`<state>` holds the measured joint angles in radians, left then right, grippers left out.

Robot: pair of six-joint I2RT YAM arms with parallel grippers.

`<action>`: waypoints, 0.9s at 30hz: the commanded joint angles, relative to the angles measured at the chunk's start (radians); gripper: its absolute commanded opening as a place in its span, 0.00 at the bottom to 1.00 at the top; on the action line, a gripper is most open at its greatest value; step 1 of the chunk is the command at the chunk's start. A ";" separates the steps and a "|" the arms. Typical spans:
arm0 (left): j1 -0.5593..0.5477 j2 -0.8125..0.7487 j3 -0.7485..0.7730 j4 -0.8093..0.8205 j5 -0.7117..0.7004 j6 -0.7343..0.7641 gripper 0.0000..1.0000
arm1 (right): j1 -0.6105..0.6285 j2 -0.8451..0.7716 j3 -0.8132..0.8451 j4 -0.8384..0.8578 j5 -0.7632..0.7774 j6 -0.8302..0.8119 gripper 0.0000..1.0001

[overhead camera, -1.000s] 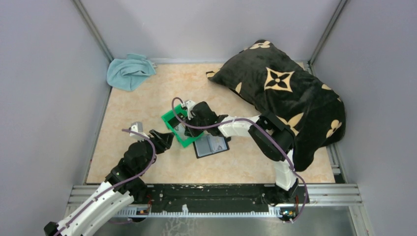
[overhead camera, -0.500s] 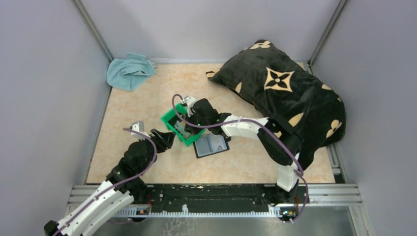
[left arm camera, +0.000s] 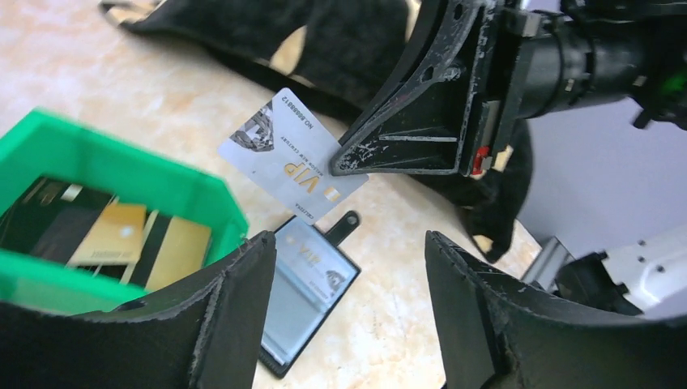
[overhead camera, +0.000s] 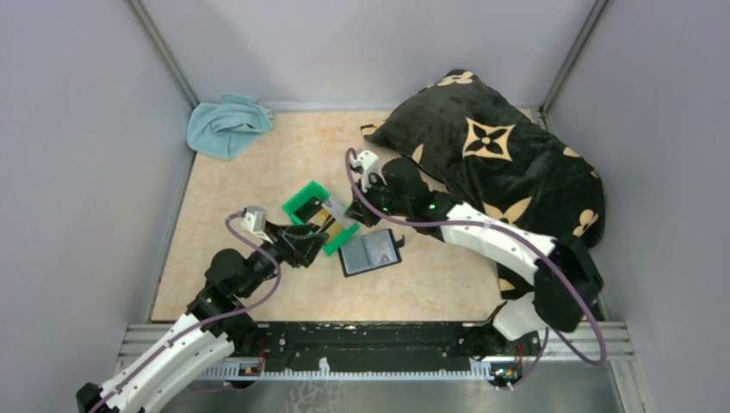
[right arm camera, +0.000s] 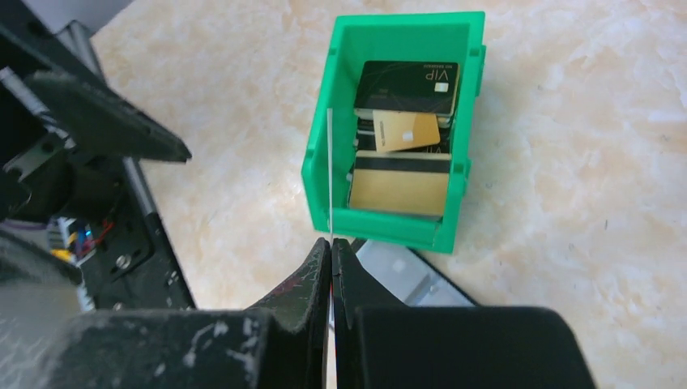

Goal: Take the credit cards out of the card holder

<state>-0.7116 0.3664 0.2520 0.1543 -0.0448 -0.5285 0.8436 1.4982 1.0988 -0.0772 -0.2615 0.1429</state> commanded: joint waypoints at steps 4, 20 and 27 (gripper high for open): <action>-0.002 0.009 0.112 0.128 0.237 0.159 0.77 | -0.047 -0.270 -0.154 -0.043 -0.312 0.024 0.00; -0.002 0.187 0.245 0.052 0.637 0.197 0.71 | -0.046 -0.490 -0.261 -0.014 -0.550 0.095 0.00; -0.002 0.192 0.246 0.052 0.685 0.186 0.61 | -0.046 -0.474 -0.223 -0.075 -0.564 0.045 0.00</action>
<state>-0.7116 0.5526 0.4641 0.2054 0.5671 -0.3462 0.7898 1.0321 0.8188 -0.1490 -0.7891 0.2214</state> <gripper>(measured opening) 0.635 0.007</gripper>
